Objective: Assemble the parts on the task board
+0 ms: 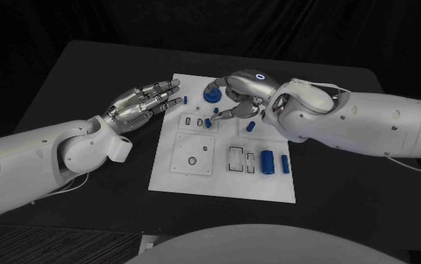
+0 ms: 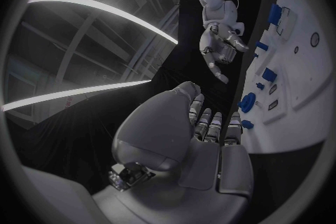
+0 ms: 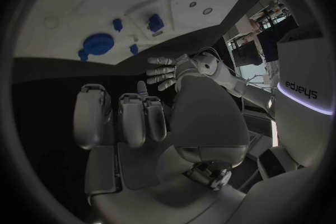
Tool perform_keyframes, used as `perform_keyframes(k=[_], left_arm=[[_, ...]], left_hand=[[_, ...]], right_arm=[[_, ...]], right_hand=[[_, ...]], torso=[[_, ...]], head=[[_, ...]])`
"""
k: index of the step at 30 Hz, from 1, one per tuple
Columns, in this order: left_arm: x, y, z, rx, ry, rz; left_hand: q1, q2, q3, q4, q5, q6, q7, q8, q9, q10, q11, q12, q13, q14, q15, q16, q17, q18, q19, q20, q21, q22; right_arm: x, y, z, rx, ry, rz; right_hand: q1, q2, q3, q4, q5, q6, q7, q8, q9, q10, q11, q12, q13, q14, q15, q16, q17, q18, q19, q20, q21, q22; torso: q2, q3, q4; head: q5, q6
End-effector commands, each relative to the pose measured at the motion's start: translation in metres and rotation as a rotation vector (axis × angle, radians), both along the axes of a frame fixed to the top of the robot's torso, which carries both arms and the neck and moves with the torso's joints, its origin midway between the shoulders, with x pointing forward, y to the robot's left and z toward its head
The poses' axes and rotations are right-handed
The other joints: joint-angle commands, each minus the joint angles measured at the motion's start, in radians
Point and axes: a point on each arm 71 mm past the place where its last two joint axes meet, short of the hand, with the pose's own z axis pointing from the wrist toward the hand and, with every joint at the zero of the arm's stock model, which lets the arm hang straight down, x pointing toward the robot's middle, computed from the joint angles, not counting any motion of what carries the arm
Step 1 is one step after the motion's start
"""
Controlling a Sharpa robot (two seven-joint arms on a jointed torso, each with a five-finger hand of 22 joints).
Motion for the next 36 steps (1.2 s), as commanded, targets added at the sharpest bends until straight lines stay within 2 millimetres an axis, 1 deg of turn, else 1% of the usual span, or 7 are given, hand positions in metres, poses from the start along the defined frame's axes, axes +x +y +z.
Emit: perform_keyframes(k=[1, 9, 17, 23, 24, 27, 36], left_arm=[[0.0, -0.001, 0.001, -0.008, -0.01, 0.008], [-0.002, 0.002, 0.003, -0.004, -0.033, 0.055], [-0.006, 0.011, 0.02, 0.114, -0.217, 0.15], [0.004, 0.006, 0.041, 0.287, -0.328, 0.145], [0.007, 0.004, 0.045, 0.325, -0.331, 0.133], [0.015, -0.002, 0.056, 0.461, -0.345, 0.09], [0.037, -0.018, 0.071, 0.815, -0.324, -0.003]], left_hand=[[-0.01, -0.002, 0.005, -0.002, -0.005, 0.0, -0.001, 0.006, 0.001, -0.003, 0.002, 0.002, 0.0, -0.002, 0.005, 0.003, 0.001, 0.012, 0.001, 0.004, 0.002, 0.001], [-0.014, -0.021, 0.011, -0.01, -0.015, 0.011, -0.001, 0.013, 0.003, 0.001, 0.002, 0.017, 0.003, 0.003, 0.005, 0.011, 0.003, 0.012, 0.005, 0.006, 0.005, 0.003], [-0.021, -0.101, 0.045, 0.079, -0.281, 0.123, -0.013, 0.05, 0.011, 0.25, 0.107, 0.655, 0.256, 0.377, 0.057, 0.657, 0.276, 0.007, 0.512, 0.034, 0.307, 0.161], [-0.1, -0.127, -0.043, 0.114, -0.457, 0.235, 0.009, 0.095, 0.016, 0.621, 0.029, 1.003, 0.502, 0.913, -0.015, 1.301, 0.838, 0.012, 0.84, -0.023, 0.736, 0.405], [-0.128, -0.102, -0.055, 0.114, -0.465, 0.252, 0.019, 0.101, 0.015, 0.986, -0.001, 1.182, 0.915, 1.254, -0.044, 1.45, 1.243, 0.003, 0.892, -0.052, 0.881, 0.523], [-0.197, -0.091, -0.122, 0.106, -0.524, 0.302, 0.033, 0.121, 0.018, 1.228, -0.009, 1.282, 1.227, 1.457, -0.053, 1.499, 1.478, -0.049, 0.969, -0.077, 1.175, 0.885], [-0.417, -0.029, -0.294, 0.108, -0.677, 0.497, 0.017, 0.276, 0.108, 1.526, -0.015, 1.355, 1.538, 1.536, -0.058, 1.505, 1.552, -0.11, 1.269, -0.076, 1.453, 1.317]], right_arm=[[-0.005, -0.004, 0.019, 0.061, -0.093, 0.022], [-0.013, -0.039, 0.055, 0.15, -0.194, -0.018], [-0.008, -0.068, 0.058, 0.19, -0.148, -0.095], [0.0, -0.078, 0.051, 0.165, -0.093, -0.141], [0.0, -0.08, 0.048, 0.162, -0.086, -0.148], [0.002, -0.083, 0.043, 0.162, -0.079, -0.163], [0.005, -0.082, 0.032, 0.169, -0.066, -0.183]], right_hand=[[-0.023, -0.006, -0.037, 0.001, -0.006, 0.01, -0.001, 0.006, -0.006, 0.032, -0.001, -0.004, 0.133, 0.058, 0.0, -0.005, 0.033, 0.011, 0.016, -0.003, -0.003, 0.196], [-0.12, 0.046, -0.15, 0.001, -0.005, 0.025, -0.004, 0.015, -0.028, 0.027, -0.002, -0.008, 0.127, 0.052, -0.001, -0.018, 0.013, 0.015, 0.008, -0.003, -0.021, 0.191], [-0.128, 0.206, -0.135, -0.007, 0.073, 0.157, 0.005, 0.118, 0.003, 0.075, 0.006, 0.035, 0.212, 0.058, 0.006, -0.009, 0.031, 0.013, 0.013, 0.004, -0.014, 0.194], [-0.093, 0.264, -0.162, -0.008, 0.181, 0.228, -0.009, 0.219, 0.053, 0.105, 0.002, 0.058, 0.263, 0.063, 0.002, 0.002, 0.05, 0.009, 0.023, 0.0, 0.006, 0.199], [-0.093, 0.268, -0.163, -0.007, 0.194, 0.24, -0.011, 0.226, 0.056, 0.105, 0.004, 0.058, 0.263, 0.063, 0.004, 0.001, 0.047, 0.01, 0.021, 0.001, 0.003, 0.198], [-0.079, 0.282, -0.166, -0.008, 0.236, 0.27, -0.015, 0.238, 0.061, 0.101, 0.006, 0.056, 0.257, 0.06, 0.006, -0.006, 0.035, 0.012, 0.018, 0.003, -0.007, 0.196], [-0.047, 0.296, -0.169, -0.01, 0.297, 0.268, -0.013, 0.224, 0.055, 0.099, 0.006, 0.054, 0.254, 0.06, 0.006, -0.009, 0.031, 0.012, 0.018, 0.003, -0.008, 0.196]], torso=[[0.0, 0.0011, -0.0013], [-0.002, 0.0031, -0.0013], [-0.007, 0.0052, -0.0082], [-0.013, 0.014, -0.0077], [-0.016, 0.0189, -0.0087], [-0.021, 0.0281, -0.0119], [-0.049, 0.079, -0.0419]], head=[[-0.001, 0.002], [0.021, 0.027], [0.046, 0.088], [0.054, 0.137], [0.056, 0.14], [0.056, 0.147], [0.067, 0.118]])
